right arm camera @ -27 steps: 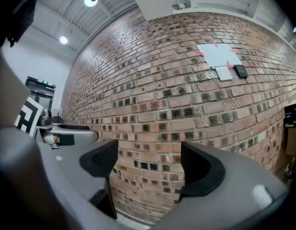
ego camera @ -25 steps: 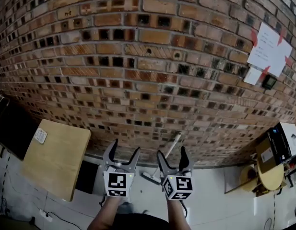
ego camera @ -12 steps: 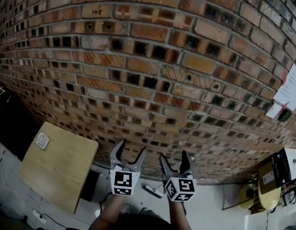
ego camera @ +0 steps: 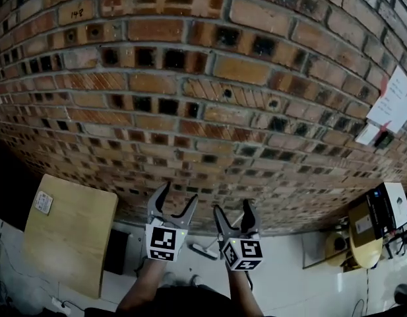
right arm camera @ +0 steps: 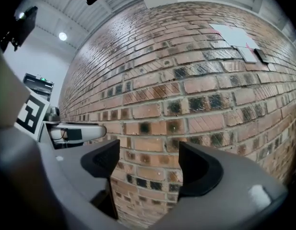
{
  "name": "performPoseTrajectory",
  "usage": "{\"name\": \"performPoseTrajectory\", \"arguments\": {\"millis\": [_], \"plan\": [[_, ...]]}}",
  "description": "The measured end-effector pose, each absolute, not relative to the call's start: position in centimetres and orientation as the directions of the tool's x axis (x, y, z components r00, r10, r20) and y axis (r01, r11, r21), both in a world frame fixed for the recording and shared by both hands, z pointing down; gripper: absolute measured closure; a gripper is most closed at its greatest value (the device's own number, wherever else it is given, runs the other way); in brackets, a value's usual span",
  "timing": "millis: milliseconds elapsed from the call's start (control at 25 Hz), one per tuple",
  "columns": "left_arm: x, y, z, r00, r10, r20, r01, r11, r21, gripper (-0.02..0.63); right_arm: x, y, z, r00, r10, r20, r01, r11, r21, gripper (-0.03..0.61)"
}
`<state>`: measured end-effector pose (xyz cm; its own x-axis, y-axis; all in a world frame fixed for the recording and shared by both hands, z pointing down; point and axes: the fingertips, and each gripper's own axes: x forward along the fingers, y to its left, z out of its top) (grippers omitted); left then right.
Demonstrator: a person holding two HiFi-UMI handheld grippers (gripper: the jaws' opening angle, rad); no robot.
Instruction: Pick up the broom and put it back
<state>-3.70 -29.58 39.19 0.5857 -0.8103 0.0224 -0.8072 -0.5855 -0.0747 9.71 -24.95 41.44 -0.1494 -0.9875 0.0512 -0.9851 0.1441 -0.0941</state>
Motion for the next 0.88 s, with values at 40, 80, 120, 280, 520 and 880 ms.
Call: {"name": "performPoseTrajectory", "arguments": {"millis": [40, 80, 120, 280, 520, 880], "plan": [[-2.4, -29.5, 39.2, 0.61, -0.792, 0.024, -0.788, -0.61, -0.08, 0.291, 10.8, -24.6, 41.7, -0.13, -0.99, 0.053, -0.988, 0.124, -0.093, 0.187], [-1.1, -29.5, 39.2, 0.634, -0.773, 0.026, -0.768, -0.634, -0.088, 0.291, 12.0, -24.4, 41.9, -0.107, -0.993, 0.054, -0.99, 0.102, -0.095, 0.187], [0.1, -29.5, 39.1, 0.658, -0.752, 0.028, -0.748, -0.657, -0.095, 0.291, 13.1, -24.1, 42.1, -0.082, -0.995, 0.056, -0.992, 0.076, -0.1, 0.187], [4.6, -27.9, 39.6, 0.739, -0.673, 0.045, -0.667, -0.739, -0.09, 0.291, 17.6, -20.8, 43.8, 0.023, -0.996, 0.089, -0.994, -0.032, -0.108, 0.187], [11.2, -25.0, 41.5, 0.835, -0.544, 0.08, -0.538, -0.839, -0.086, 0.291, 24.2, -15.0, 46.2, 0.177, -0.977, 0.121, -0.973, -0.192, -0.129, 0.187], [19.3, -21.3, 44.3, 0.916, -0.375, 0.144, -0.369, -0.927, -0.066, 0.291, 28.8, -8.8, 49.2, 0.234, -0.954, 0.185, -0.959, -0.259, -0.118, 0.187]]}}
